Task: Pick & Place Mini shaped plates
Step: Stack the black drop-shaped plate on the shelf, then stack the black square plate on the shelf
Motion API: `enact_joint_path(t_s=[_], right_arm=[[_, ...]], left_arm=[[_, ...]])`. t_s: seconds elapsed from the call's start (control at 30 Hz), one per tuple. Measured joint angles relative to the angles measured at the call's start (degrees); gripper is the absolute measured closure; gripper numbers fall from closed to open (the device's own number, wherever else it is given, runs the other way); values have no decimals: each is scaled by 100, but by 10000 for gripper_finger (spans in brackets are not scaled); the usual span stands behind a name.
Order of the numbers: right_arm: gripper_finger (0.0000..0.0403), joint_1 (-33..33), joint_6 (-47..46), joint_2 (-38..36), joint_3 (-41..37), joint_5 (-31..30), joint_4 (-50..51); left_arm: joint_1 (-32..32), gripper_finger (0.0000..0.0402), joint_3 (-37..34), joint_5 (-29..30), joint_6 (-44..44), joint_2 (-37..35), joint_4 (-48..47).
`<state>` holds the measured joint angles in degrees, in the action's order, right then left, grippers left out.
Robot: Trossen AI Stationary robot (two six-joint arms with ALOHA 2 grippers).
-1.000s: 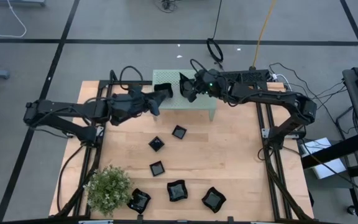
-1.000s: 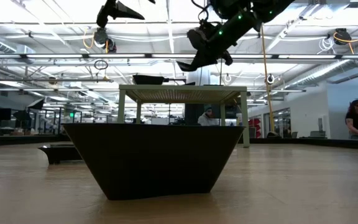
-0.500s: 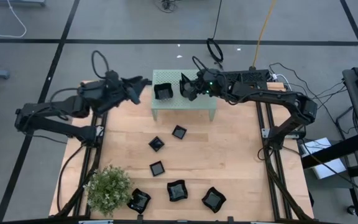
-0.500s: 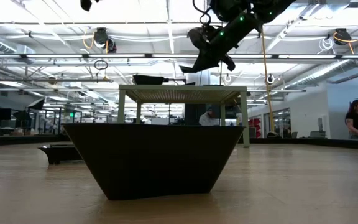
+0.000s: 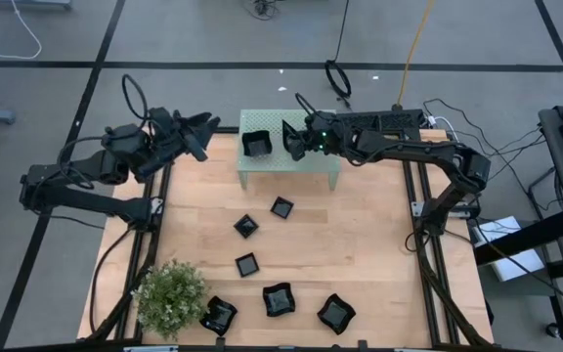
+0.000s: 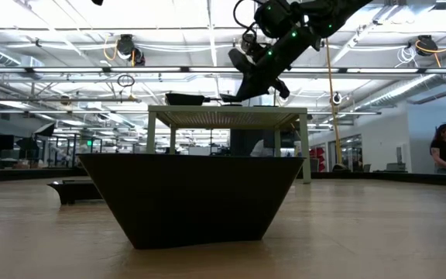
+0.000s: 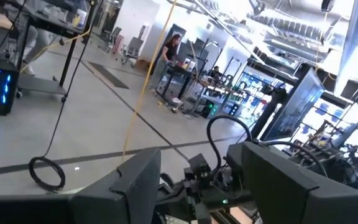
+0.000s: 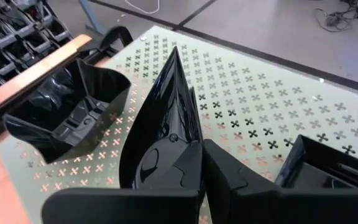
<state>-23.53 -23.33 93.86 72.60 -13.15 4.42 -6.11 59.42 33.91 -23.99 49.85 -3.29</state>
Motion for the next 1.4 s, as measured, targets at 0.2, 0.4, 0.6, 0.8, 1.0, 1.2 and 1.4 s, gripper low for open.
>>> enact_joint_path(t_s=[0.2,0.4,0.6,0.8,1.0,1.2,1.4], right_arm=[[384,0,0,4,0,0,13],[318,0,18,4,0,0,12],[258,0,573,-321,0,-9,0],[250,118,1221,-802,0,-17,59],[261,289,1708,-1251,2,-20,82],[263,389,1990,-1715,2,-21,192],[264,393,2001,-2103,2,-22,667]], left_arm=[[-4,176,0,2,174,-5,2],[-37,176,0,4,238,-5,2],[-35,176,0,-186,46,-1,-339],[0,176,-2,-1060,-1084,227,-1722],[232,176,-2,-1683,-2173,1026,-3017],[468,176,-7,-2059,-2447,2010,-4051],[565,176,-7,-2576,-2433,2925,-4505]])
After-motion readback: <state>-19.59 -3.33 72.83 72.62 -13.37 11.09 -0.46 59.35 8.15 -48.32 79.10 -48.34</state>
